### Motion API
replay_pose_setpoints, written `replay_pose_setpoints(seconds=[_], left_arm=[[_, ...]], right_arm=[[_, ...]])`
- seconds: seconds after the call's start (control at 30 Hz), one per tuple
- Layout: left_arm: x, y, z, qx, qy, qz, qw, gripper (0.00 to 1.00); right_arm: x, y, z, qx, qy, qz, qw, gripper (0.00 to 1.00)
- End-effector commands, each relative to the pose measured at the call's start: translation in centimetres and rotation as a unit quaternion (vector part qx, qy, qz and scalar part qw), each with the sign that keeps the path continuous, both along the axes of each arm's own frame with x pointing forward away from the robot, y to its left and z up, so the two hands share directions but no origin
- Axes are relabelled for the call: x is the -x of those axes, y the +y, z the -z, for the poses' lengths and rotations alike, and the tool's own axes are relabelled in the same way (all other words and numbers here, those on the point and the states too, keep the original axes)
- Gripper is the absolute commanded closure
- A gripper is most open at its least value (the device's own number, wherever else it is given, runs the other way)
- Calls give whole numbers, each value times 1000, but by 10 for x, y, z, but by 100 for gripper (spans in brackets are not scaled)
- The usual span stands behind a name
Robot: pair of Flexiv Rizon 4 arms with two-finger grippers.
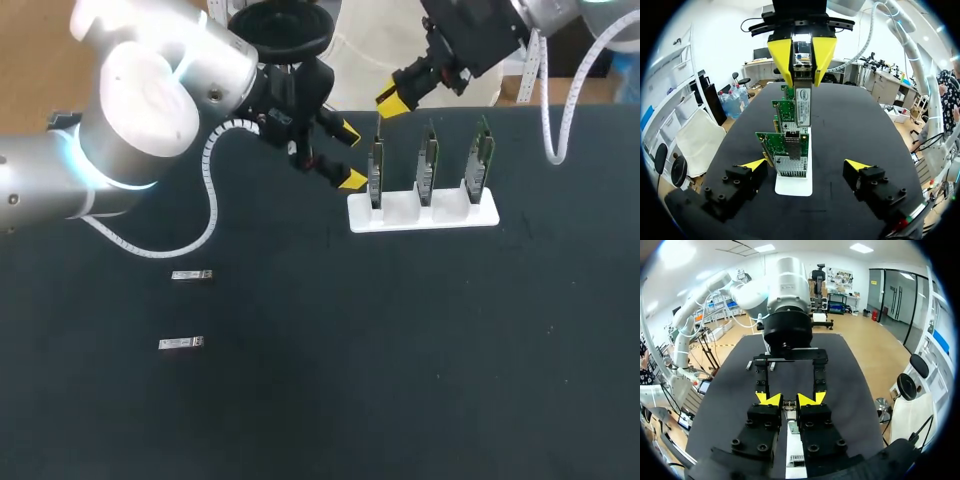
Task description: Pick up the optical module with the left hand, and insert it into the network port with the right hand.
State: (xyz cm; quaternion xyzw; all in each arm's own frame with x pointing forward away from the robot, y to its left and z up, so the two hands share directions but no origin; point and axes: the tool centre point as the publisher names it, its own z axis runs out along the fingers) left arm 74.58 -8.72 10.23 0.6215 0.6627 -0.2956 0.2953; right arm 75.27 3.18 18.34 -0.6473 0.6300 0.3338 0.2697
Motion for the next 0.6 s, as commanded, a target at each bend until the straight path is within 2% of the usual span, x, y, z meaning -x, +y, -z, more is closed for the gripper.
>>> replay_pose_setpoints(seconds=[0.03,0.6], left_arm=[[-1,-1,-1,-3,2,0,1000,0],[-1,-1,-1,-3,2,0,1000,0]], right_arm=[[-5,5,1,9,1,-6,1000,100],[-11,5,9,28,-3,-2,1000,100]])
